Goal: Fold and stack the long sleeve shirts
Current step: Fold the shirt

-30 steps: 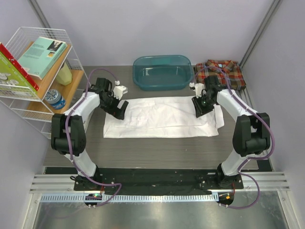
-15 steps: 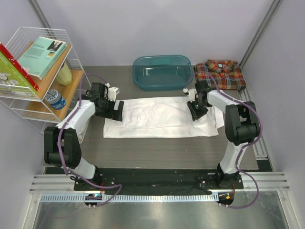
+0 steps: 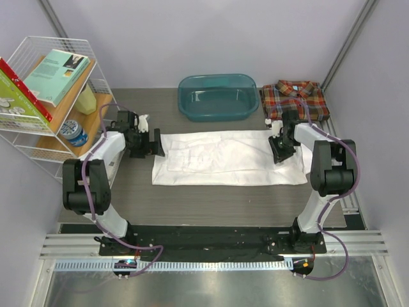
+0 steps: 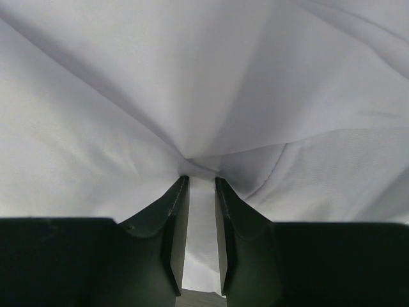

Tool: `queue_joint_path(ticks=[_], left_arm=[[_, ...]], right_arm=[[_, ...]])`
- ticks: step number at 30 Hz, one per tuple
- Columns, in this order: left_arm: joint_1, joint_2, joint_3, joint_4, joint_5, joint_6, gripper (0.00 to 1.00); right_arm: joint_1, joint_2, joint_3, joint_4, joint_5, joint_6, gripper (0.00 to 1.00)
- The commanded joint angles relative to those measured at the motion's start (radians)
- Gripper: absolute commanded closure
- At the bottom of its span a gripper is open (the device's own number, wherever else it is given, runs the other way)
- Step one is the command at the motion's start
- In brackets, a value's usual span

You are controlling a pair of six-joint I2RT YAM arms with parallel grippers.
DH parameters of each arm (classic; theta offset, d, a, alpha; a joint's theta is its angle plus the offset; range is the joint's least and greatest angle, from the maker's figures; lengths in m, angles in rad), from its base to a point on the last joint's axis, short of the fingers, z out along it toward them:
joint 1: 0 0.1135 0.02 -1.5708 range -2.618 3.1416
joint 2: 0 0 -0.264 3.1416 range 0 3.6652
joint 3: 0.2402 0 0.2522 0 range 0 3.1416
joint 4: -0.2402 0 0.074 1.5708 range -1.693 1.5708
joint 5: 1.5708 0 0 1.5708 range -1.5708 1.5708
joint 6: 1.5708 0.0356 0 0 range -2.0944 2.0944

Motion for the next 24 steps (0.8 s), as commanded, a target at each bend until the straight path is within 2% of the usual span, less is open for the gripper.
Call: queue_joint_path(ticks=[1,4,9,10,14,18,24], left_arm=[[0.001,0.054,0.002,0.131,0.107,-0.084,0.0],[0.007,0.089,-0.015,0.177,0.126,-0.125,0.07],[0.03,0.169,-0.009,0.199,0.166,-0.182,0.12],[0.068,0.193,-0.01,0.2,0.181,-0.185,0.14],[0.087,0.25,-0.024,0.214,0.285,-0.203,0.22],[0.086,0.273,-0.075,0.292,0.337,-0.245,0.23],[0.087,0.331,-0.093,0.326,0.37,-0.266,0.3]], right_arm=[[0.0,0.015,-0.033,-0.065,0.034,-0.033,0.71],[0.0,0.01,-0.017,-0.082,0.023,-0.036,0.71],[0.001,0.004,-0.005,-0.096,0.015,-0.036,0.7],[0.0,0.004,-0.004,-0.1,0.014,-0.037,0.7],[0.001,0.01,-0.002,-0.102,0.014,-0.042,0.7],[-0.001,0.016,0.001,-0.103,0.017,-0.042,0.7],[0.0,0.016,0.006,-0.11,0.023,-0.045,0.7]])
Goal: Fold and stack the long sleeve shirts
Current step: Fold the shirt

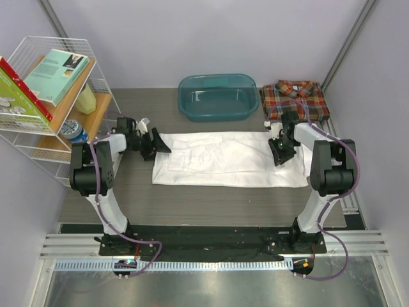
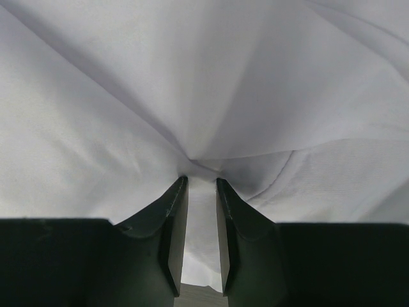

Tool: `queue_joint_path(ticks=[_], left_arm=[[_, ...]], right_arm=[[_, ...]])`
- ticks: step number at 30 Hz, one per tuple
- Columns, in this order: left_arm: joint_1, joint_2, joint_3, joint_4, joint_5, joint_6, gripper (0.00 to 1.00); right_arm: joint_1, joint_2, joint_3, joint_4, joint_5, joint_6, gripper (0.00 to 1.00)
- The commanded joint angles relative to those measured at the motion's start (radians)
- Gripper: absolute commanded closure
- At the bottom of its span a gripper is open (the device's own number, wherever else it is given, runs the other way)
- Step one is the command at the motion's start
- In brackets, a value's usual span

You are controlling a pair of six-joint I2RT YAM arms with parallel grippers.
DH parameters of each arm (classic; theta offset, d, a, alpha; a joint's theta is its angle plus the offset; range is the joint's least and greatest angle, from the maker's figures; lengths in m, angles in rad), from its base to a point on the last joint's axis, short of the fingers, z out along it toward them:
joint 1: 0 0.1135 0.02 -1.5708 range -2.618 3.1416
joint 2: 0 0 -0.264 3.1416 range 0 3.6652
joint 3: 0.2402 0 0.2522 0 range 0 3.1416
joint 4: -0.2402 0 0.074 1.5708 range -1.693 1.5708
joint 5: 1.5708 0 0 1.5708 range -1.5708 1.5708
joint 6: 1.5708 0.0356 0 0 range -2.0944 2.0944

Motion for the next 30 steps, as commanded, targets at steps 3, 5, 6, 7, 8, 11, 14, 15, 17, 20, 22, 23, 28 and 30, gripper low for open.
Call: queue_joint_path(ticks=[3,5,6,7,8,11,14,15,17,20,22,23,28,30], left_arm=[[0.005,0.107,-0.047,0.037,-0.019,-0.022,0.32],[0.001,0.121,-0.043,0.044,-0.018,-0.029,0.32],[-0.001,0.124,-0.043,0.047,-0.018,-0.033,0.32],[-0.002,0.13,-0.043,0.053,-0.018,-0.038,0.34],[-0.005,0.132,-0.041,0.063,-0.019,-0.042,0.34],[-0.024,0.144,-0.029,0.064,-0.029,-0.045,0.36],[-0.034,0.152,-0.014,0.061,-0.041,-0.045,0.37],[-0.059,0.153,-0.011,0.058,-0.055,-0.047,0.37],[-0.074,0.165,-0.001,0.058,-0.059,-0.049,0.42],[-0.088,0.179,0.015,0.041,-0.076,-0.053,0.44],[-0.103,0.188,0.032,0.028,-0.09,-0.05,0.5],[-0.108,0.193,0.038,0.018,-0.096,-0.046,0.55],[-0.114,0.153,0.075,-0.063,-0.15,-0.012,1.0],[-0.114,0.117,0.104,-0.156,-0.18,0.043,1.0]], right_arm=[[-0.001,0.019,0.003,-0.057,0.016,-0.014,0.7],[-0.001,0.023,0.001,-0.06,0.018,-0.014,0.7],[0.0,0.024,0.001,-0.06,0.018,-0.016,0.7],[-0.001,0.024,0.001,-0.058,0.019,-0.016,0.7],[0.0,0.026,0.001,-0.06,0.019,-0.016,0.7],[0.0,0.029,0.003,-0.058,0.019,-0.016,0.7],[-0.001,0.035,0.006,-0.063,0.022,-0.017,0.7],[0.0,0.033,0.007,-0.063,0.022,-0.017,0.7],[0.0,0.033,0.009,-0.064,0.022,-0.017,0.7],[-0.001,0.035,0.006,-0.064,0.024,-0.018,0.7],[-0.001,0.032,0.001,-0.064,0.024,-0.022,0.7],[-0.001,0.03,0.001,-0.064,0.025,-0.022,0.7],[-0.001,0.016,-0.004,-0.073,0.011,-0.022,0.7],[0.0,0.003,0.0,-0.092,-0.019,-0.022,0.7]])
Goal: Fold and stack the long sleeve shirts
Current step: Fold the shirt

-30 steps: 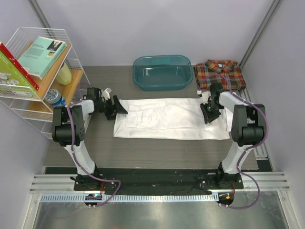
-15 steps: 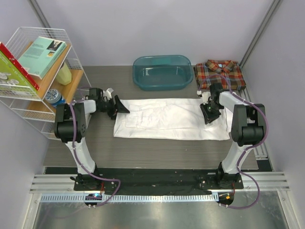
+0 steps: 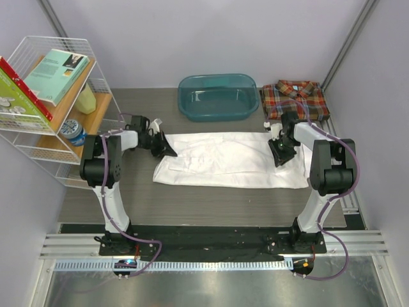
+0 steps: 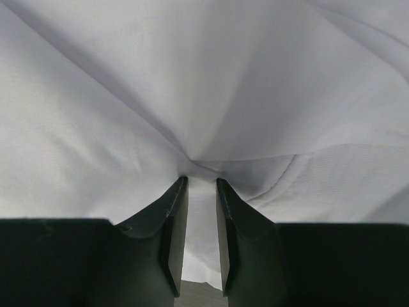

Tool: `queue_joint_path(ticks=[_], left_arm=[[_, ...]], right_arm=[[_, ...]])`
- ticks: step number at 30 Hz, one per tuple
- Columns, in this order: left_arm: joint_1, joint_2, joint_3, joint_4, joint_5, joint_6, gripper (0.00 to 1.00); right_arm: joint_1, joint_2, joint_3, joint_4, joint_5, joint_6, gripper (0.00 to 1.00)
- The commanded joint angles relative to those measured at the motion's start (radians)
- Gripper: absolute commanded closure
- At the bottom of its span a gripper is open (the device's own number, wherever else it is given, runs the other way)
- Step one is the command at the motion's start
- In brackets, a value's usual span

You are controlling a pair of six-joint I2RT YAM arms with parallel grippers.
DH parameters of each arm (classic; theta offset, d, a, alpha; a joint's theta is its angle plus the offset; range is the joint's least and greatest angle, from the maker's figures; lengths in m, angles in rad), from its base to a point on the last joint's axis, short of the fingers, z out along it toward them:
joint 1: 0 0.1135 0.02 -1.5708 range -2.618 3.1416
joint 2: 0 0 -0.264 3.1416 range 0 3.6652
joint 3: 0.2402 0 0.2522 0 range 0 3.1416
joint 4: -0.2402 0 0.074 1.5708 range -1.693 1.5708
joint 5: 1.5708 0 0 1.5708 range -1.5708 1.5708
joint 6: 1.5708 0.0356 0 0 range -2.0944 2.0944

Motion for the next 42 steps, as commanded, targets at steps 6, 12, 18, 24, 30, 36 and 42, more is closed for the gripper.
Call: queue_joint_path(ticks=[6,12,18,24,30,36,42], left_arm=[[0.015,-0.114,0.062,-0.428,-0.449,0.27,1.0],[0.017,-0.213,0.101,-0.489,-0.606,0.302,1.0],[-0.067,-0.275,0.151,-0.537,-0.73,0.315,1.0],[-0.217,-0.292,0.225,-0.607,-0.877,0.27,1.0],[-0.366,-0.241,0.331,-0.682,-0.971,0.181,1.0],[-0.486,-0.122,0.476,-0.755,-1.003,0.1,1.0],[-0.578,-0.03,0.562,-0.747,-0.989,0.055,1.0]], right_arm=[[-0.001,-0.104,0.032,-0.171,-0.146,-0.013,0.56],[-0.001,-0.156,0.082,-0.232,-0.243,-0.001,0.49],[-0.001,-0.101,0.053,-0.187,-0.277,0.022,0.5],[-0.001,-0.015,0.036,-0.143,-0.284,0.045,0.53],[0.008,0.011,0.014,-0.124,-0.275,0.048,0.54],[0.019,0.013,-0.007,-0.115,-0.275,0.05,0.56],[0.025,0.006,-0.006,-0.115,-0.267,0.05,0.56]])
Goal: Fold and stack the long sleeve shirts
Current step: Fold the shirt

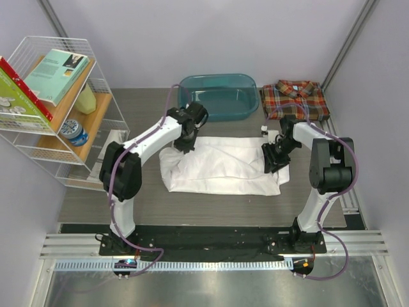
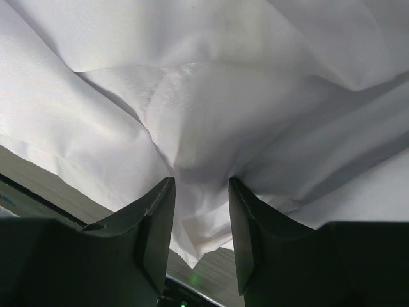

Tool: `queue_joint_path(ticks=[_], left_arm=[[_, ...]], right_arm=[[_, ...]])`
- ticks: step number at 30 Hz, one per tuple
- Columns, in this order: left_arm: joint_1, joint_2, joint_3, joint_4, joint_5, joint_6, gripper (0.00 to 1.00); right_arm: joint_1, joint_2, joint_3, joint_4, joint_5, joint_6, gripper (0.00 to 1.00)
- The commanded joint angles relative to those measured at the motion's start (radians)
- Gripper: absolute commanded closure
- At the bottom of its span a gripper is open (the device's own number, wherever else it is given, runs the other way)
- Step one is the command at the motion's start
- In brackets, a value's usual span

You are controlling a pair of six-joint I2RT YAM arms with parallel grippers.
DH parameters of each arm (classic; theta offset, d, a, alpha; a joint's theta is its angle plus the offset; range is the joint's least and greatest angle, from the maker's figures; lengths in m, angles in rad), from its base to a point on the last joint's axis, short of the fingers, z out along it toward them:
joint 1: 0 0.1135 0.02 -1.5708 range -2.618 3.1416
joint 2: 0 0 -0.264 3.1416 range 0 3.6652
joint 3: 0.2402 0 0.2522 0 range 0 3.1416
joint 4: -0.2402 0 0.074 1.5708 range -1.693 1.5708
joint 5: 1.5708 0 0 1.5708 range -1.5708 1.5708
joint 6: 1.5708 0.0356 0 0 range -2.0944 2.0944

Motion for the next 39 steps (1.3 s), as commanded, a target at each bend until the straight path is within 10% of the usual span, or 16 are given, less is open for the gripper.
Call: queue_joint_path(ticks=[1,15,22,34,39], left_arm=[[-0.06,0.06,0.09,-0.027,-0.007,-0.067,1.0],[-0.11,0.152,0.133,0.028,0.062,-0.145,1.0],[-0.11,0.098,0.099,0.109,0.22,-0.185,0.78],[-0.084,0.101,0.09,0.178,0.282,-0.253,0.76],[-0.073,0.1,0.104,0.183,0.272,-0.285,0.55]], right_arm=[[0.013,-0.014,-0.008,0.02,-0.001,0.005,0.56],[0.025,0.0,-0.005,0.021,0.004,0.008,0.56],[0.027,0.0,0.003,0.018,0.013,0.006,0.56],[0.028,-0.005,0.011,0.017,0.009,0.012,0.56],[0.03,-0.006,0.017,0.01,0.01,0.011,0.55]])
